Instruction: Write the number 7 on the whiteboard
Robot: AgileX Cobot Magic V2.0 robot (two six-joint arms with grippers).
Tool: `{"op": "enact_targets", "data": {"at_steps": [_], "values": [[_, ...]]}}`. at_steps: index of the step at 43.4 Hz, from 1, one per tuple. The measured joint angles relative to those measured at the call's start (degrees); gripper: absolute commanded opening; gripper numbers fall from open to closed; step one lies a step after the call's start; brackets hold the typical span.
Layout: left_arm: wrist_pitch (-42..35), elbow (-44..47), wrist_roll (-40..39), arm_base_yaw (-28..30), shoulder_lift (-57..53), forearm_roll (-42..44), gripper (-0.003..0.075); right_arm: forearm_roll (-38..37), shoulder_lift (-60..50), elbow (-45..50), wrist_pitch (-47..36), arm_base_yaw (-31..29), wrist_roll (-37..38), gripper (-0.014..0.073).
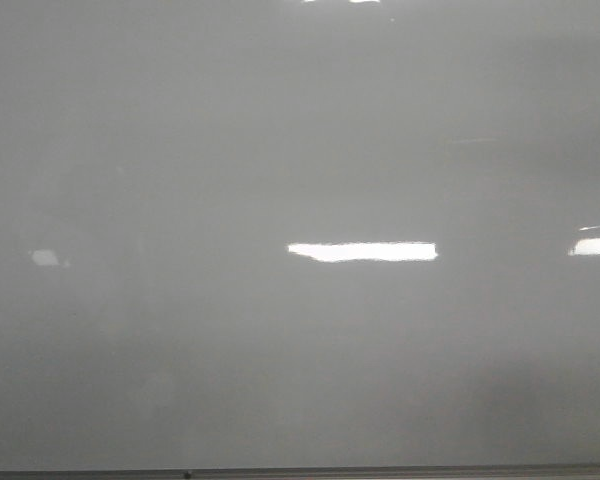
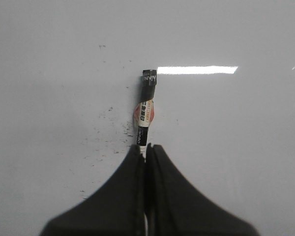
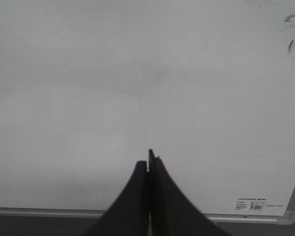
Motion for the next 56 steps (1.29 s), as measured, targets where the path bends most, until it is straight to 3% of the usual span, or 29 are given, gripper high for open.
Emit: {"op": "enact_targets", "data": {"at_steps": [3,7,16,20,39,56], "values": [[0.0,0.4,0.0,0.0,0.0,0.0,-0.0015,0.0,0.2,0.0,0.0,1.3,-0.5,-0.0055],[0.0,0.5,0.0,0.0,0.1,0.0,0.0064,0.0,0.2,0.0,0.0,3.8,-1.7,0.0028],[0.9,0.5,0.2,0.0,2.6,1.8,0.0456,0.1,0.2,0.0,0.0,6.2,-2.3,0.0476],[1.8,0.5,0.2,0.0,4.8,2.6,0.0539,0.1,0.2,0.0,-0.1,6.2,-2.4,0.0580],[6.7,-8.4,2.6,0.0,27.0,3.4,0.0498,0.1,0.2,0.0,-1.3,6.2,-2.5,0.0591],[-4.3,-11.5,2.7,-0.6,44.4,2.4,0.0415,0.1,0.2,0.0,-1.4,6.2,-2.5,0.0591]]}}
